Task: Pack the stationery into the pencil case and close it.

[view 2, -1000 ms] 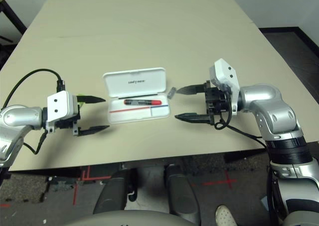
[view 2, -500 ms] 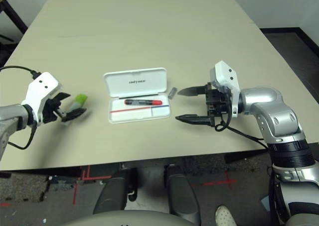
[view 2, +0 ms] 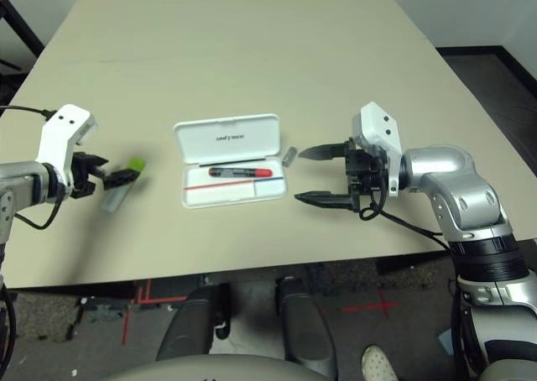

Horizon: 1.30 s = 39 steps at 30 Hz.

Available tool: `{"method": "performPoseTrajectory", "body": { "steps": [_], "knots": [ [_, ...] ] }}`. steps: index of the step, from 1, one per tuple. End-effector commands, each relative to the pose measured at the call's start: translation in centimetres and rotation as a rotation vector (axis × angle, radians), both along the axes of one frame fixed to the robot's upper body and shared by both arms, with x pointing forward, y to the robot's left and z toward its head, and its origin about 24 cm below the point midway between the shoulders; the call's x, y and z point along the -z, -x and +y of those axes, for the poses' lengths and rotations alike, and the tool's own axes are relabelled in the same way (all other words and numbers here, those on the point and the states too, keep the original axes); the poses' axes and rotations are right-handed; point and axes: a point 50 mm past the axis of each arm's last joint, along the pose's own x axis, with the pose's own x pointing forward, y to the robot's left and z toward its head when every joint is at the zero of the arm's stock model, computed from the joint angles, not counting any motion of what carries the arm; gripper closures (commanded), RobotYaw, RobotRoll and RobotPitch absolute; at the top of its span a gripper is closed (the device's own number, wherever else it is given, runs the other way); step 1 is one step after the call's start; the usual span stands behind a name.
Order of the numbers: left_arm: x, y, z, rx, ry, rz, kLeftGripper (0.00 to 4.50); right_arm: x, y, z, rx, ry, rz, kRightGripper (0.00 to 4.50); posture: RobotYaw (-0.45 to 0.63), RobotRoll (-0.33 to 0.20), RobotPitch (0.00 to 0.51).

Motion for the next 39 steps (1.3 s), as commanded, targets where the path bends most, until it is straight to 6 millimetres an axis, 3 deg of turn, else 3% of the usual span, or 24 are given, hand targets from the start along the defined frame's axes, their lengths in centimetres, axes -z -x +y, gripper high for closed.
{"method": "performPoseTrajectory", "body": {
  "steps": [1,13,22,23,30,39],
  "knots": [
    [1.4,0.2,0.1,-0.023,0.006,0.054,0.00,0.0,0.1,-0.2,0.003,0.013,-0.006,0.02,0.01,0.000,0.176],
    [4.3,0.1,0.7,-0.062,0.000,0.114,0.00,-0.3,0.0,-0.3,0.010,0.021,-0.019,0.02,0.00,0.000,0.177],
    [3.3,0.4,1.1,-0.017,-0.010,0.115,3.32,-0.3,-0.1,-0.2,0.014,0.021,-0.025,0.00,0.01,0.000,0.175],
    [3.1,0.4,1.1,-0.005,-0.008,0.112,3.42,-0.3,-0.1,-0.2,0.014,0.021,-0.025,0.00,0.01,0.000,0.174],
    [0.5,0.5,-0.3,0.180,-0.017,0.057,3.41,-0.2,-0.2,-0.2,0.011,0.023,-0.022,0.00,0.01,0.000,0.172],
    [-2.1,1.4,-5.7,0.635,-0.090,-0.002,3.41,0.0,0.0,-0.5,0.003,0.045,-0.006,0.00,0.00,0.000,0.170]
  ]
}}
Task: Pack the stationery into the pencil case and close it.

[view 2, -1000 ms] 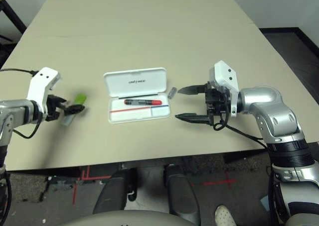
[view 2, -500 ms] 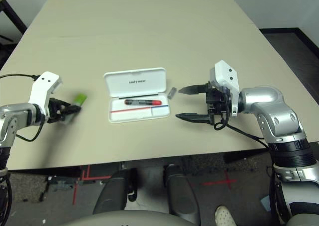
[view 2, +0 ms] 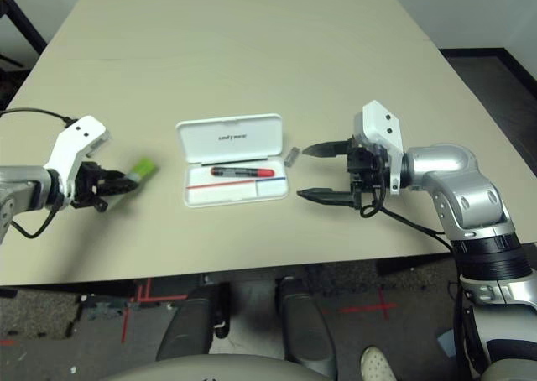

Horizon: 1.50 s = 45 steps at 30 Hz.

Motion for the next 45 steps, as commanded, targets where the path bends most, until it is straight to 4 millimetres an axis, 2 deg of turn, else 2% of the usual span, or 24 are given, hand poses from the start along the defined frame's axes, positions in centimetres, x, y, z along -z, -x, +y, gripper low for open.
{"method": "performPoseTrajectory", "body": {
  "steps": [1,6,14,20,26,39,45],
  "knots": [
    [-0.6,0.6,-2.3,0.196,-0.033,-0.009,3.41,0.1,0.2,-0.1,-0.013,0.028,0.007,0.00,0.00,0.000,0.170],
    [-1.0,0.5,-4.0,0.345,-0.092,-0.042,3.41,0.3,0.4,-0.3,-0.013,0.059,0.036,0.00,-0.01,0.000,0.172],
    [-1.1,-0.7,-6.8,0.499,-0.144,-0.087,3.41,0.5,0.5,-0.4,-0.008,0.073,0.048,0.00,-0.01,0.000,0.174],
    [0.0,-1.6,-8.3,0.581,-0.200,-0.104,3.41,0.5,0.6,-0.4,-0.004,0.077,0.048,0.00,-0.02,0.000,0.175],
    [0.8,-2.5,-10.2,0.602,-0.167,-0.099,3.41,0.5,0.7,-0.5,0.002,0.081,0.046,0.00,-0.04,0.000,0.179],
    [1.9,-2.6,-10.9,0.616,-0.157,-0.090,3.41,0.6,0.8,-0.5,0.015,0.081,0.041,0.00,-0.05,0.000,0.181],
    [1.2,-2.1,-10.1,0.633,-0.136,-0.132,1.26,0.7,0.6,-0.3,0.015,0.075,0.037,0.00,-0.04,0.000,0.179]
  ]
}}
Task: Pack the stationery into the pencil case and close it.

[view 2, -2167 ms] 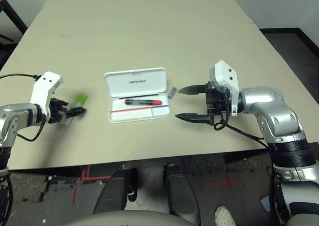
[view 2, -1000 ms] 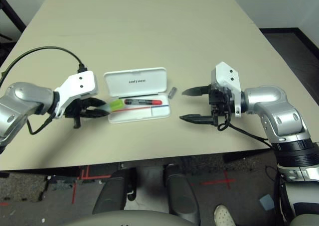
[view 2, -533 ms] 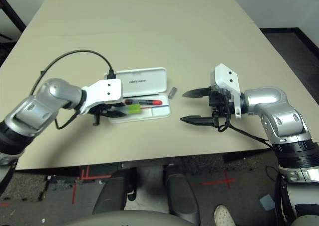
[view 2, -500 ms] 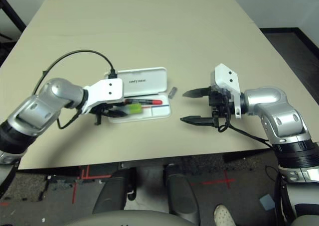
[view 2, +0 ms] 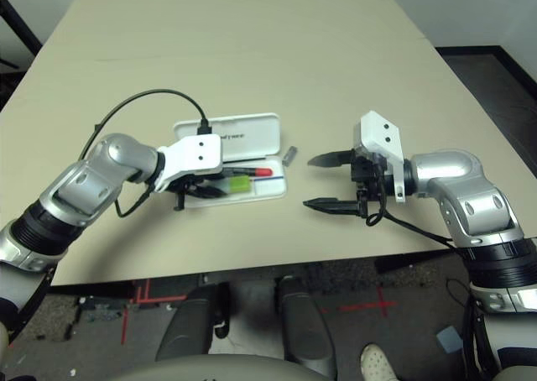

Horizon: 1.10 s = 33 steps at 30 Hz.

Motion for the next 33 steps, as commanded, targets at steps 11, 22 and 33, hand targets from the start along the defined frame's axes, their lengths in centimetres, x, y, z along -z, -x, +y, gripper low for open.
{"method": "performPoseTrajectory", "body": {
  "steps": [11,22,33],
  "knots": [
    [-2.4,2.9,5.9,-0.017,0.107,-0.061,0.05,0.2,-0.3,0.1,0.005,-0.001,-0.008,0.00,-0.02,0.000,0.174],
    [-1.7,4.2,8.9,-0.086,0.119,-0.090,0.05,0.7,-1.1,-1.0,0.100,-0.023,-0.017,0.00,0.00,0.000,0.170],
    [-0.9,4.3,8.0,-0.089,0.157,-0.104,0.05,0.4,-4.0,-4.3,0.408,0.044,-0.046,0.00,-0.01,0.000,0.171]
  ]
}}
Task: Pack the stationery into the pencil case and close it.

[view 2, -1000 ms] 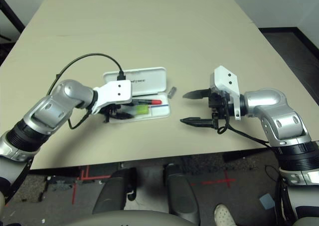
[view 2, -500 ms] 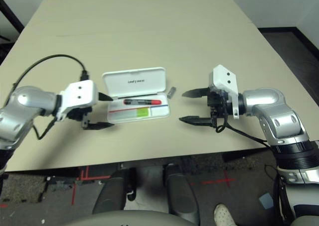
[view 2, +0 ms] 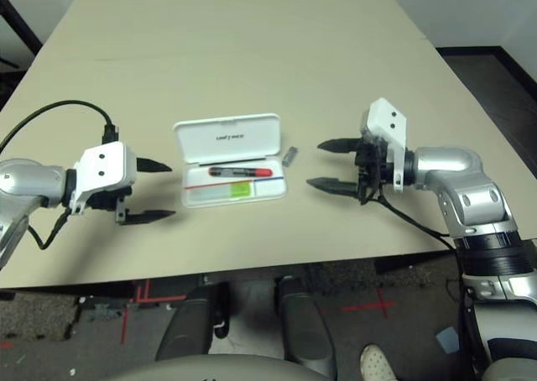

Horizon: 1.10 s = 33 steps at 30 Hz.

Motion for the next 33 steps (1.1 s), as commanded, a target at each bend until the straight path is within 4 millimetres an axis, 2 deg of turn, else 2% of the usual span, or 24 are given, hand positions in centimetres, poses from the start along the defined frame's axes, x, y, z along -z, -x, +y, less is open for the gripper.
{"method": "performPoseTrajectory", "body": {
  "steps": [1,4,8,14,23,29,33],
  "knots": [
    [0.8,0.5,-0.7,0.010,0.014,0.000,0.05,0.6,-1.0,-1.3,0.142,0.045,0.002,0.00,-0.01,0.000,0.171],
    [0.7,1.1,-1.4,0.016,0.022,-0.006,0.05,1.1,-1.4,-0.9,0.175,0.040,0.004,0.00,0.00,0.000,0.172],
    [-0.5,1.8,-2.4,0.025,0.030,-0.016,0.05,1.8,-1.7,0.1,0.177,0.026,-0.006,0.00,0.00,0.000,0.172],
    [-2.3,1.9,-3.4,0.023,0.037,-0.021,0.05,2.7,-2.3,1.0,0.157,0.029,-0.006,0.00,0.01,0.000,0.171],
    [-2.0,0.6,-3.1,0.004,0.038,-0.016,0.05,2.8,-3.0,2.7,0.046,0.018,-0.004,0.00,0.02,0.000,0.166],
    [-1.4,0.9,-2.5,-0.001,0.035,-0.014,0.05,2.6,-3.4,3.0,0.051,0.003,-0.025,0.00,0.02,0.000,0.167],
    [-1.0,1.0,-2.3,-0.004,0.036,-0.014,0.05,2.6,-3.9,2.9,0.114,0.012,-0.023,0.00,0.03,0.000,0.165]
  ]
}}
